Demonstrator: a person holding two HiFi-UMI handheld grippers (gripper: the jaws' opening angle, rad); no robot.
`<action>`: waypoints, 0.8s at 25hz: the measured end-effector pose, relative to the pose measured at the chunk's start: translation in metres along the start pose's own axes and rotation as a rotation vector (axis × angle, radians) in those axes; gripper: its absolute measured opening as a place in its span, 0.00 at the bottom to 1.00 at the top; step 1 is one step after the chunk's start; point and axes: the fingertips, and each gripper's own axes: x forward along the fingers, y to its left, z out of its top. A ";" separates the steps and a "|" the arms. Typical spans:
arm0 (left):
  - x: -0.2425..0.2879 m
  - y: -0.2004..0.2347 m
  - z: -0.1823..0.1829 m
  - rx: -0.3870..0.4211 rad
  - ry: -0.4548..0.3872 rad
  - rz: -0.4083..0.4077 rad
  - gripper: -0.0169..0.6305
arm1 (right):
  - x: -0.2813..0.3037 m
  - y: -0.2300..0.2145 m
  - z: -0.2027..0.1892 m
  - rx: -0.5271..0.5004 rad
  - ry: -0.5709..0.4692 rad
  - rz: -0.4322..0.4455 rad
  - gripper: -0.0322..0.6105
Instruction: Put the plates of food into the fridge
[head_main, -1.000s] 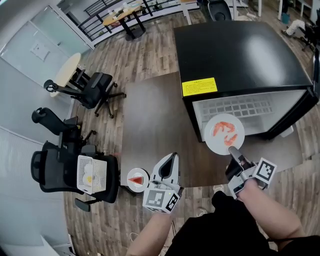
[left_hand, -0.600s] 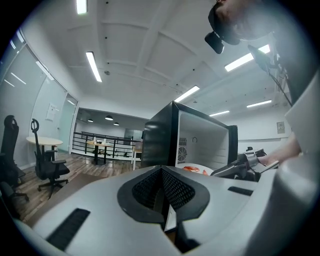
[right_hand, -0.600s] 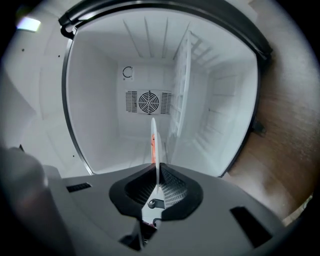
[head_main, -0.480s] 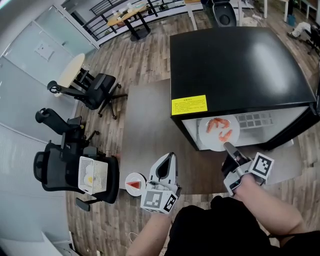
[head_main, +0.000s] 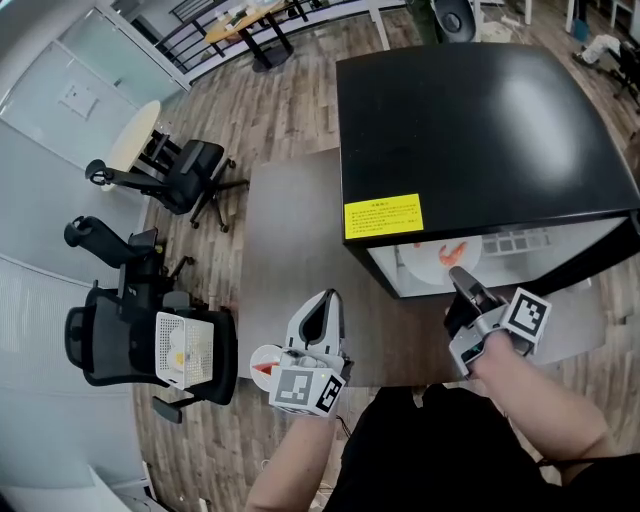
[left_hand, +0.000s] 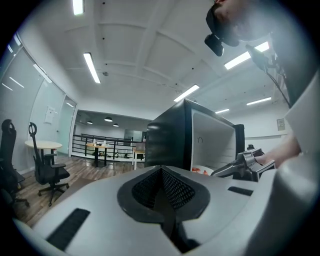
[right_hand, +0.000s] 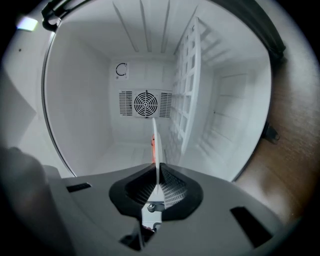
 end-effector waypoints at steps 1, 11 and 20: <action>0.004 0.002 -0.001 -0.002 0.004 -0.010 0.03 | 0.004 0.001 0.001 0.002 -0.006 0.001 0.08; 0.031 0.025 0.012 0.017 0.002 -0.087 0.03 | 0.029 0.004 0.004 0.018 -0.082 -0.015 0.08; 0.052 0.031 0.006 0.008 0.014 -0.131 0.03 | 0.037 -0.012 0.015 0.056 -0.123 -0.057 0.08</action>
